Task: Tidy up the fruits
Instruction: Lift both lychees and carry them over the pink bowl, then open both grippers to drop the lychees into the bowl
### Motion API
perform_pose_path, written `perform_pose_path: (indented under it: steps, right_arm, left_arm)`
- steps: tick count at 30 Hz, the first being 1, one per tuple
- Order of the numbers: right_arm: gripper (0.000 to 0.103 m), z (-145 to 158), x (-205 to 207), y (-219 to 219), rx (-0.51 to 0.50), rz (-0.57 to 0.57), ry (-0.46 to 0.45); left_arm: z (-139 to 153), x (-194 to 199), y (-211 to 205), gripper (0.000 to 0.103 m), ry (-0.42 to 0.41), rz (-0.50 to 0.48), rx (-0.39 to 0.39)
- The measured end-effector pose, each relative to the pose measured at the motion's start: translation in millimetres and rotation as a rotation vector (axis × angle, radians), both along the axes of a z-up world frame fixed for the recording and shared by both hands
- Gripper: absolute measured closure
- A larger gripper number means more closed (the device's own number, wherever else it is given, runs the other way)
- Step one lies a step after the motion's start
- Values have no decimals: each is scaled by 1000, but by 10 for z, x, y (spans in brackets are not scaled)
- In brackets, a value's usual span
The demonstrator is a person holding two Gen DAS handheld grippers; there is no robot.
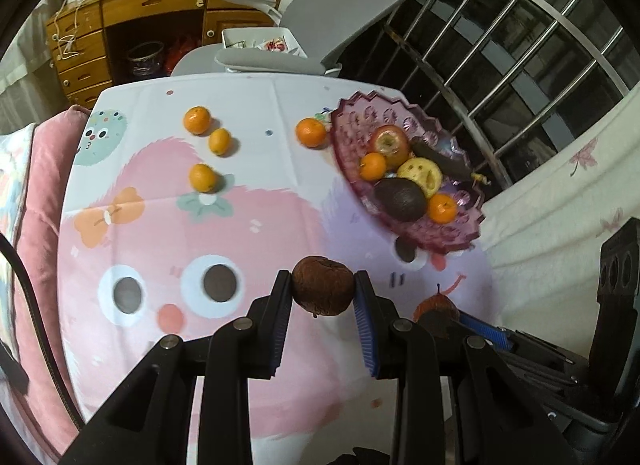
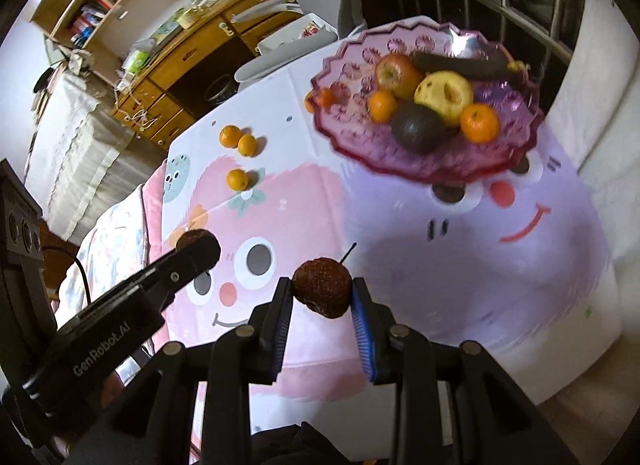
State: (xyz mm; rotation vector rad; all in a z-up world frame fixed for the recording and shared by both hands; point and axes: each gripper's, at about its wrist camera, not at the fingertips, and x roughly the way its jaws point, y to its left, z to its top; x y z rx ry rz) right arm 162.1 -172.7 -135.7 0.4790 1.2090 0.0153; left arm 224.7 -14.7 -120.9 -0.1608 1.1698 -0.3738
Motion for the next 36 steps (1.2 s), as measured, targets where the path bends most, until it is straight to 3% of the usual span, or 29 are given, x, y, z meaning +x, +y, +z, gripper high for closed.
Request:
perform_pose_path:
  steps: [12,21,36]
  right_arm:
    - [73,110,161,-953,-17,160,-59]
    - [73,37,382,-1480,-80,227,-104]
    - [72,-294,857,-1844,-191,344,-117]
  left_arm:
    - [64,-113,-996,74,-35,116,0]
    - [-71,84,-1562,74,-18,129,-19]
    - [-455,401,-1964,72,31,162,-52]
